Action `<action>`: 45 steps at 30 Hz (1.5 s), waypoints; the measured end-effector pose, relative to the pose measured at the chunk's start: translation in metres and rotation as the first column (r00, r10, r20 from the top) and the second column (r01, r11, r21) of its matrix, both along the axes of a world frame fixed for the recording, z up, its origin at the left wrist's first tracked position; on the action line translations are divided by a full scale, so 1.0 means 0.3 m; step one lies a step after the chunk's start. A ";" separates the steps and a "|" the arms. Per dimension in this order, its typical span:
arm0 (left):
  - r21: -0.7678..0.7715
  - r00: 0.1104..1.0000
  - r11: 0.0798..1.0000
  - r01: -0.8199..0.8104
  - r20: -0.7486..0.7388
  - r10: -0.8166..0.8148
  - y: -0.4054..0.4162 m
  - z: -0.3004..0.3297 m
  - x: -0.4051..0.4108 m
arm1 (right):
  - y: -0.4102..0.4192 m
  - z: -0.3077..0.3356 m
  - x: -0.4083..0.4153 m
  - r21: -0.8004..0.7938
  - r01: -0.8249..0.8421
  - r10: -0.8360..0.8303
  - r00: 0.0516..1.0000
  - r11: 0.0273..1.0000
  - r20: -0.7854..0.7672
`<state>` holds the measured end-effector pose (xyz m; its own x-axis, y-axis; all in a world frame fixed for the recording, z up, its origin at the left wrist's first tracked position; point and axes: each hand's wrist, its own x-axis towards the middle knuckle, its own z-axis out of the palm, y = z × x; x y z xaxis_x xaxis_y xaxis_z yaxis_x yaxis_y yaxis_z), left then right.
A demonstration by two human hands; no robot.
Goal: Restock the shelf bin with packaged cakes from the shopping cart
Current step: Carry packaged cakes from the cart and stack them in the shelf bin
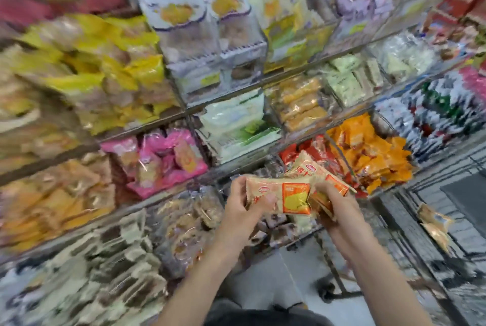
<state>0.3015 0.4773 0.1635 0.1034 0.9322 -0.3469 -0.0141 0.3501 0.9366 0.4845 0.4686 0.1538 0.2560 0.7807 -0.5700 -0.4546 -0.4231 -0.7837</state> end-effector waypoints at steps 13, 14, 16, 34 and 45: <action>0.349 0.720 0.716 -0.604 -0.145 0.679 0.102 0.175 -1.001 | 0.410 0.192 -0.822 0.320 -0.540 0.458 0.837 0.778 0.298; 0.390 0.706 0.699 -0.599 -0.154 0.691 0.105 0.198 -1.048 | 0.429 0.212 -0.867 0.335 -0.569 0.480 0.819 0.751 0.315; 0.466 0.667 0.660 -0.590 -0.179 0.723 0.127 0.246 -1.137 | 0.471 0.251 -0.944 0.366 -0.602 0.505 0.797 0.709 0.333; 0.461 0.330 0.656 -0.598 -0.604 0.725 0.730 0.383 -1.750 | 0.515 0.337 -1.224 0.415 -0.669 0.538 0.743 0.616 0.398; 0.493 0.242 0.686 -0.535 -0.689 0.684 0.816 0.380 -1.794 | 0.502 0.337 -1.264 0.397 -0.663 0.533 0.748 0.635 0.396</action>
